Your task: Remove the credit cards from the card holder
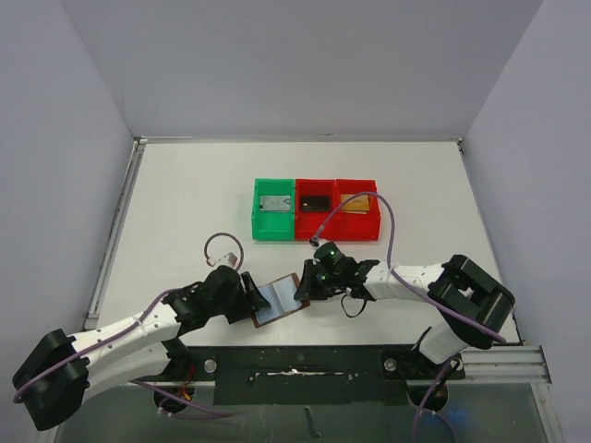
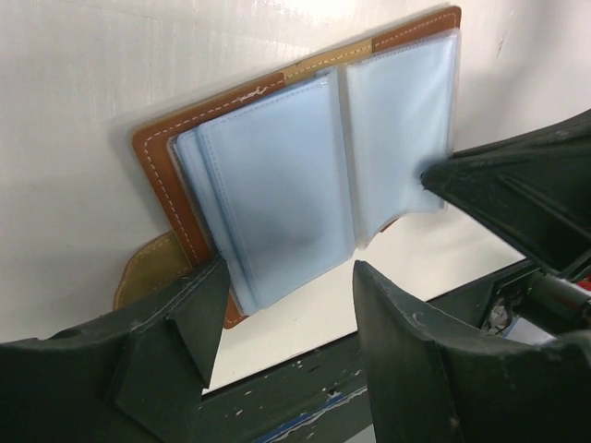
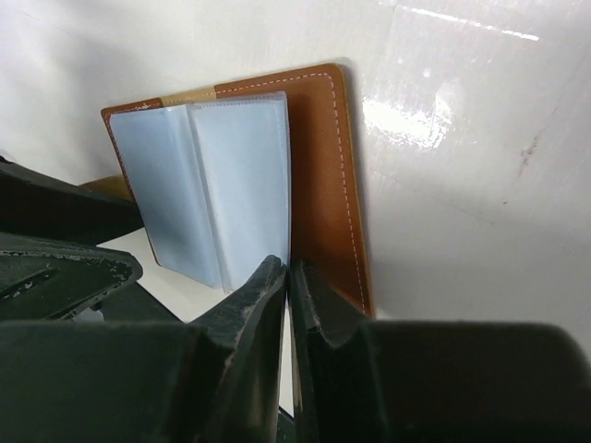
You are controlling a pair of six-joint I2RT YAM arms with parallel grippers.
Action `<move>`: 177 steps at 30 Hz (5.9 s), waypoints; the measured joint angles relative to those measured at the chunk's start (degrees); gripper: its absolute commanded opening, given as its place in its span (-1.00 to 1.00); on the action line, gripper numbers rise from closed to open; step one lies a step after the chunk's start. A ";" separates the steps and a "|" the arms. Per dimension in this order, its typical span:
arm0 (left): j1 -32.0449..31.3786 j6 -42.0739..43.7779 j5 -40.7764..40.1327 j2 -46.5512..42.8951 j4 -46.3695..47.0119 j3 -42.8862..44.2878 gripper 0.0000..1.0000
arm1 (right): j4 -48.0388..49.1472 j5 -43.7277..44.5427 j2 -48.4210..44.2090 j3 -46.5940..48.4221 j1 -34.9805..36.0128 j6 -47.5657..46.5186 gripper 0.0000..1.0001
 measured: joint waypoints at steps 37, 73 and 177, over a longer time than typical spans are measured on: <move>0.15 -6.64 1.38 1.33 18.86 -4.94 -0.18 | 9.22 -1.73 -0.17 -6.03 1.01 5.99 -0.92; 0.20 -1.27 -3.74 0.17 3.54 2.38 0.11 | 6.34 0.09 -1.53 -6.03 1.09 5.86 -0.91; -0.98 -6.25 4.09 17.40 32.87 -3.82 -0.43 | 6.71 -0.48 -1.03 -6.03 1.05 5.99 -0.80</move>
